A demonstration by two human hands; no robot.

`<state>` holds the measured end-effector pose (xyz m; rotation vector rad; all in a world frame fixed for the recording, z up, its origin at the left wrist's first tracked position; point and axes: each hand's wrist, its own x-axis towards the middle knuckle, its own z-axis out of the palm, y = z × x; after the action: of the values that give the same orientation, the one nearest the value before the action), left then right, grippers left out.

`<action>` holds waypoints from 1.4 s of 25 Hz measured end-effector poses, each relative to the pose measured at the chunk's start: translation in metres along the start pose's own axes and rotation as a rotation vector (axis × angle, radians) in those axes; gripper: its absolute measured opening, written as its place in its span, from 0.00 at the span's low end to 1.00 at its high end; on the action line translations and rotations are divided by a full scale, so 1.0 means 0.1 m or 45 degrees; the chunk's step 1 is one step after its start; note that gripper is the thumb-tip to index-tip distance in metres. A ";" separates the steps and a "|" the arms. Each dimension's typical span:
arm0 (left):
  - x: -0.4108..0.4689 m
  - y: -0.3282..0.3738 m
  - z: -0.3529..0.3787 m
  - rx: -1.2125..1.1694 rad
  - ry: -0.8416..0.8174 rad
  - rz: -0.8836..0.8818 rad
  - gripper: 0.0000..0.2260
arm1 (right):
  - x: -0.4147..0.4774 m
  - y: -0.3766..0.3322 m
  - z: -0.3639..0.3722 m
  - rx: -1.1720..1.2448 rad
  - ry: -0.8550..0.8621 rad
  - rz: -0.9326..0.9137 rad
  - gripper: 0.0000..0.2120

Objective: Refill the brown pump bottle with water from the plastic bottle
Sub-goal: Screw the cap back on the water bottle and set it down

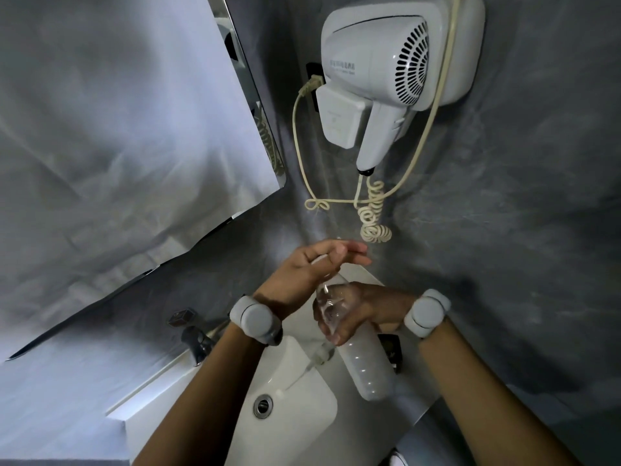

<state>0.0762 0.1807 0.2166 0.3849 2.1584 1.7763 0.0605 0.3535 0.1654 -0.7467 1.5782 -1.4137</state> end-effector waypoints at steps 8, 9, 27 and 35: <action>0.06 0.07 0.13 -0.110 0.568 -0.267 0.18 | 0.17 0.00 0.01 -0.082 0.420 0.052 0.15; 0.06 0.07 0.10 -0.088 0.548 -0.286 0.17 | 0.18 -0.01 0.01 -0.096 0.371 0.063 0.15; -0.01 -0.56 -0.75 0.070 0.402 -0.239 0.06 | 0.70 0.12 0.05 0.226 0.442 0.283 0.28; 0.39 -1.02 -1.09 0.252 0.495 -0.239 0.10 | 0.46 0.43 -0.10 0.455 1.093 0.336 0.33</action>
<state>-0.0046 0.0789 0.1334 -0.1317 2.5465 1.6442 0.0360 0.3256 0.1134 0.3366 1.8559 -1.8554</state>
